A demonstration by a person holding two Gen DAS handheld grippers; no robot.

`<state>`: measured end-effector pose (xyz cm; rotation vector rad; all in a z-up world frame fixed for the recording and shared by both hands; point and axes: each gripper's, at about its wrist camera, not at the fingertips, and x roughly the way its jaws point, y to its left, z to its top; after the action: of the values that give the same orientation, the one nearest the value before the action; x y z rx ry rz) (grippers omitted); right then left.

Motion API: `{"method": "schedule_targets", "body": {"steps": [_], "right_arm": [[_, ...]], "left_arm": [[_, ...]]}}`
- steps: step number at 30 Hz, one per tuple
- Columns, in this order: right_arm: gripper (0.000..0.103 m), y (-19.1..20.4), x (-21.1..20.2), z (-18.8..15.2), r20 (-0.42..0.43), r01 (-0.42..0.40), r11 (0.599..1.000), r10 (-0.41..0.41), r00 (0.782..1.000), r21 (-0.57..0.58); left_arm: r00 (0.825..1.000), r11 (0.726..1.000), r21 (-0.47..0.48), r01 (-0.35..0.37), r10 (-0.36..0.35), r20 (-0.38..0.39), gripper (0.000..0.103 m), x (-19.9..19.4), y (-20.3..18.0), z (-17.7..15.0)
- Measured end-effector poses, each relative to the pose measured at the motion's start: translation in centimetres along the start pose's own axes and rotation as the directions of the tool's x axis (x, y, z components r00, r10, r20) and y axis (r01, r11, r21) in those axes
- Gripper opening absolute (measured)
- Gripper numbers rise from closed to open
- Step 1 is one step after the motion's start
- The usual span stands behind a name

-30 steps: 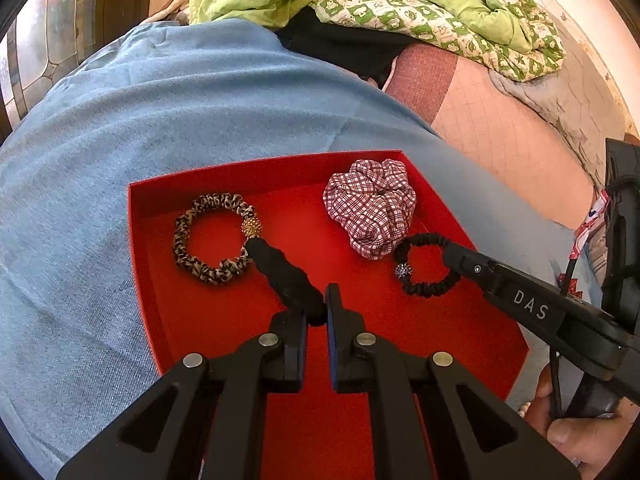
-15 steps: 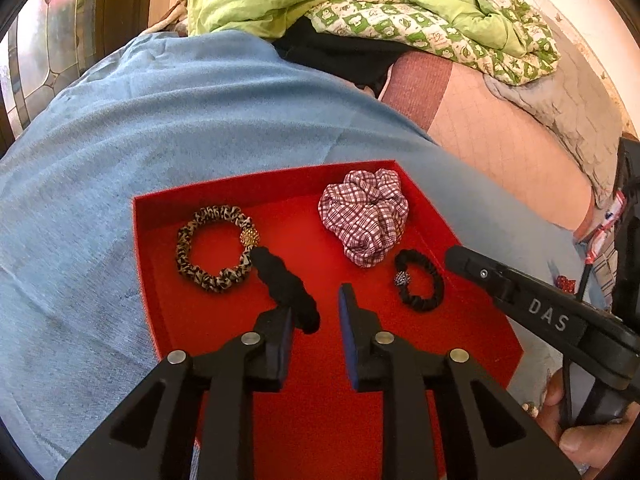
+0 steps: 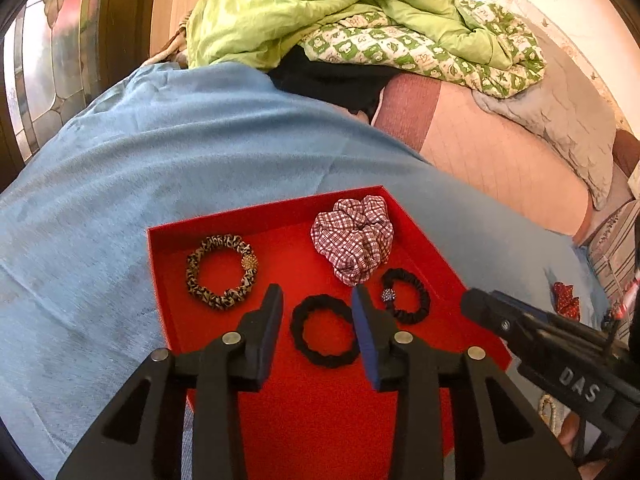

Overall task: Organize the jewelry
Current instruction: 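Withdraw both open tools from the tray toward the pearl bracelets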

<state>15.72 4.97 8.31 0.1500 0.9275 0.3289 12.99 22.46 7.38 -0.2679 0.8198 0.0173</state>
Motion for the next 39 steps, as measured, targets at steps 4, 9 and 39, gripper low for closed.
{"method": "schedule_targets", "body": {"steps": [4,9,39], "right_arm": [[0.052,-0.1,-1.1,-0.8,0.014,0.025,0.999,-0.025,1.000,-0.024],[0.065,-0.1,-2.3,-2.1,0.024,0.058,0.997,-0.056,0.998,-0.057],[0.078,-12.7,-12.6,-11.5,0.117,0.121,0.988,-0.132,0.984,0.098]], "left_arm": [[1.000,1.000,0.007,-0.006,0.006,0.005,0.034,-0.2,-0.1,0.0],[1.000,1.000,0.011,-0.012,0.012,0.022,0.034,-0.6,-0.5,0.0],[0.995,0.985,0.172,0.014,-0.030,0.092,0.034,-4.2,-5.8,-3.2]]}}
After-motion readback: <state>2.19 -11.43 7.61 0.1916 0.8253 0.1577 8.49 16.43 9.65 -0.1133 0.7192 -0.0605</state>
